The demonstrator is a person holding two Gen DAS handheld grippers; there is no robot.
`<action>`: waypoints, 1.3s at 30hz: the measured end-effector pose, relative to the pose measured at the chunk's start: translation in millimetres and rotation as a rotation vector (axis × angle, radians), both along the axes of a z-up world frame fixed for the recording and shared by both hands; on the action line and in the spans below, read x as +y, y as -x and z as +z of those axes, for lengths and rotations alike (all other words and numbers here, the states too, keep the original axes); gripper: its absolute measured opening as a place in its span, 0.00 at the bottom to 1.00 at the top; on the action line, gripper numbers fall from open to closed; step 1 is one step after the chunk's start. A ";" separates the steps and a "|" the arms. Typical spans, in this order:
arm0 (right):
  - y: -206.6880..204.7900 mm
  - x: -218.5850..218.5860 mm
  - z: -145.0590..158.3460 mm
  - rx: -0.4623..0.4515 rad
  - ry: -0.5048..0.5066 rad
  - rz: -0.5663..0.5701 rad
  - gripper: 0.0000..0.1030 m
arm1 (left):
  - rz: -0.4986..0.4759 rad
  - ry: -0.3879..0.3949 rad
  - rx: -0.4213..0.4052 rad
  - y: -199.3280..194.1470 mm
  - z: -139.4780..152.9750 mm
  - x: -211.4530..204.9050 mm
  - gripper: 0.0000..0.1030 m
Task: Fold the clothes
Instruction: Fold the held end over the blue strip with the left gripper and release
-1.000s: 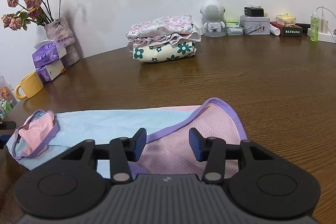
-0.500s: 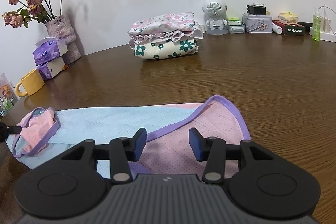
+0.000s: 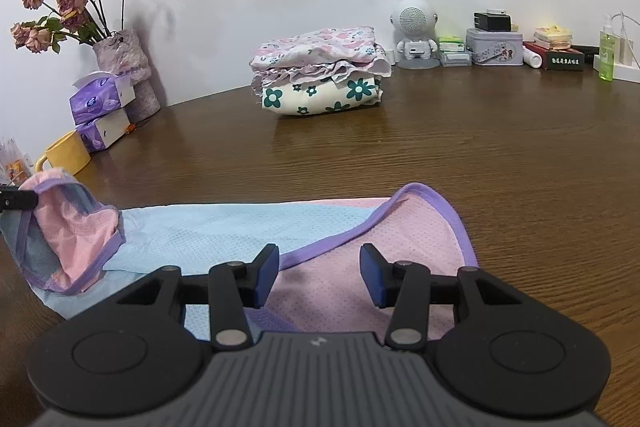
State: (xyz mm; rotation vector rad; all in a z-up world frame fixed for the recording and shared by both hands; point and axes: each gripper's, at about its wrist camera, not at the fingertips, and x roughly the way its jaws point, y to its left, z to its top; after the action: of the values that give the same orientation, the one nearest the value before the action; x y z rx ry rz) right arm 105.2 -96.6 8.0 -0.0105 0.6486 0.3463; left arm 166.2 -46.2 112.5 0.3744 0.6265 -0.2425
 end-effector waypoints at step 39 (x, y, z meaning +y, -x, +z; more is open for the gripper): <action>1.1 3.4 0.3 -0.001 -0.001 0.004 0.47 | 0.012 0.308 0.197 -38.1 -16.8 -6.2 0.34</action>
State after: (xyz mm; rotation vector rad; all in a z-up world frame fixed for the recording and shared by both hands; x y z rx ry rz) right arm 104.1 -93.2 8.4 -0.0103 0.6478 0.3501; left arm 204.3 -52.4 95.8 0.0503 0.7715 -0.3615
